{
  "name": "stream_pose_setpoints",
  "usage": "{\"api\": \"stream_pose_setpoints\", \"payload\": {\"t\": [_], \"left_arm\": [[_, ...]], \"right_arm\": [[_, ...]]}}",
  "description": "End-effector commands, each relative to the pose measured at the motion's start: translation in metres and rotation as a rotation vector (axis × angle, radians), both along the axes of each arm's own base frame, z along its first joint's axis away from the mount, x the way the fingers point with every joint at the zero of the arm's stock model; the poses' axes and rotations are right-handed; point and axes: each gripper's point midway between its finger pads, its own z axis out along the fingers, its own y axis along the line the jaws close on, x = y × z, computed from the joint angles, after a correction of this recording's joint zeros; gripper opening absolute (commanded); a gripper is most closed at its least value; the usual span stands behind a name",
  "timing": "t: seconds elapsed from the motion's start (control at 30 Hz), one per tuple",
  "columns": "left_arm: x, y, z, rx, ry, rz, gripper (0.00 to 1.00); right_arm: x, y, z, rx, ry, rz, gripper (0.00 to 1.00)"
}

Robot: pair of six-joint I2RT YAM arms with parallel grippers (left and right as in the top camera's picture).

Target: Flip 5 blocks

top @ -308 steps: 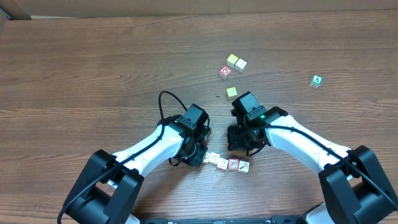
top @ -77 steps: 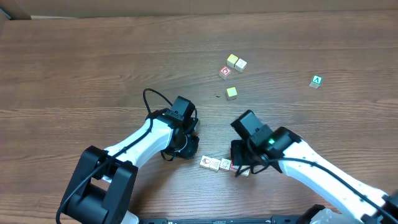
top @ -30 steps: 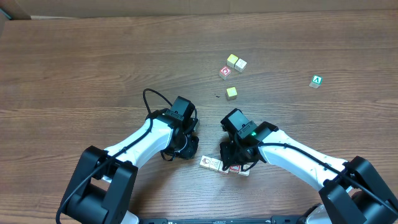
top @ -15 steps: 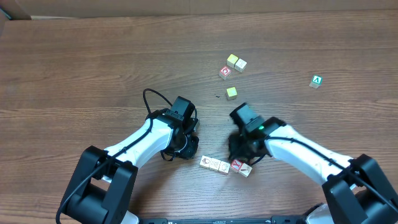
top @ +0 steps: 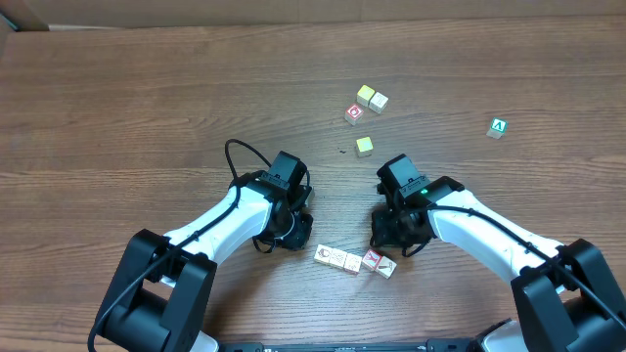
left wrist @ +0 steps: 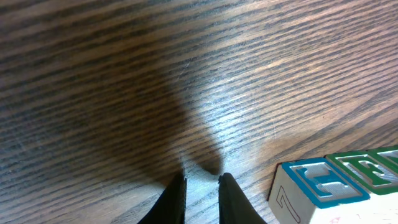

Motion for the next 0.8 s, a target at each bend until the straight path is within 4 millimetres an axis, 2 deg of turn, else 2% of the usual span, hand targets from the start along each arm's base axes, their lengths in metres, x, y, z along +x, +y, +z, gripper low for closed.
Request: {"api": "stream_pose_setpoints", "payload": {"t": [0.0,0.77], "left_arm": [[0.0,0.004,-0.004,0.019,0.009,0.019,0.13],[-0.001,0.005,-0.004,0.022,0.015,0.023,0.13]], "right_arm": [[0.0,0.013,0.004,0.027,-0.016,0.071,0.06],[-0.023,0.025,0.005,0.037,0.039,0.134,0.06]]}}
